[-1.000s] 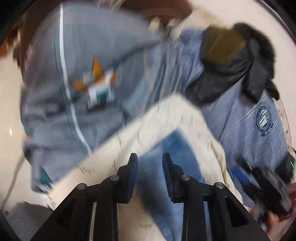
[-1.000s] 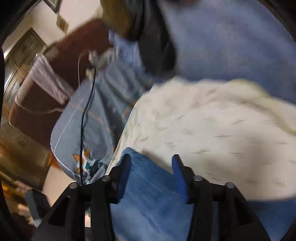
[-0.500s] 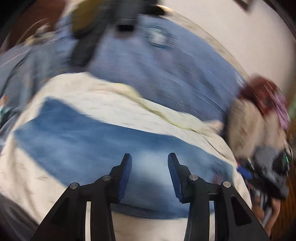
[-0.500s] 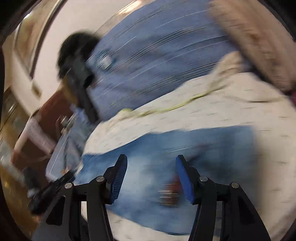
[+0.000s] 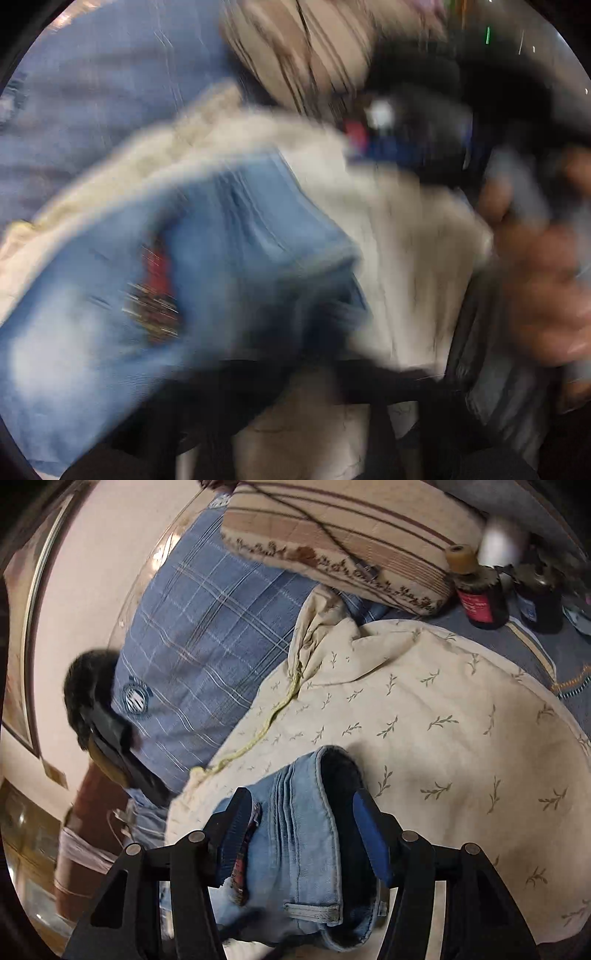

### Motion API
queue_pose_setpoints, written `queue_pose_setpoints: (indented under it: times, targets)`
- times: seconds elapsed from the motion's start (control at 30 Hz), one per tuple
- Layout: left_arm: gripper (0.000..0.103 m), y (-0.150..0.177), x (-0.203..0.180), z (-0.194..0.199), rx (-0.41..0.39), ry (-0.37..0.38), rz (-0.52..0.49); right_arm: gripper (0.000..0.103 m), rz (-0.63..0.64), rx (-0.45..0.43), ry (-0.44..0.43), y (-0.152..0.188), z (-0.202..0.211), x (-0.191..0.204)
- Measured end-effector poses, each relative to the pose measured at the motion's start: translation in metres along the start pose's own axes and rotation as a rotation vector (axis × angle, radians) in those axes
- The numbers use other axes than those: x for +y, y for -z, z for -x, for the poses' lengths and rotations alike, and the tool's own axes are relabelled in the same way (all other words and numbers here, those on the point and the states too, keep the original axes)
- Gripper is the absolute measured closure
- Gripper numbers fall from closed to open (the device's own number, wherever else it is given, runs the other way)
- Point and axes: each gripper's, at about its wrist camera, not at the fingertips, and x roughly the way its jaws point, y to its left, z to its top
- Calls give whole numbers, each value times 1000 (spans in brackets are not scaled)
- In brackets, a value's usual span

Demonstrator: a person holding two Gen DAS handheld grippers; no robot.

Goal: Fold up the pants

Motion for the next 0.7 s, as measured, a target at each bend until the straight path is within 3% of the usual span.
queue_pose_setpoints:
  times: [0.1,0.2,0.27,0.4,0.5,0.63,0.7]
  targets:
    - [100,2,0,2,-56,18,34,43,-10,17,7,-3,-3,-3]
    - [88,-1,5,12,-62,75,65,43,-44,-2,32,-4,0,-8]
    - [71,-4,5,17,-68,74,47,39,-60,-5,39,-5,1,-11]
    - [52,-5,-2,23,-88,76,5,33,-125,36,21,-5,-7,-24]
    - [49,-6,-14,14,-73,28,-81,32,-198,50,41,-3,-10,-39]
    - [49,7,-32,6,-82,-44,-156,32,-260,94,0,0,-18,-52]
    - [61,17,-45,4,-79,-98,-243,32,-248,131,-12,2,-25,-49]
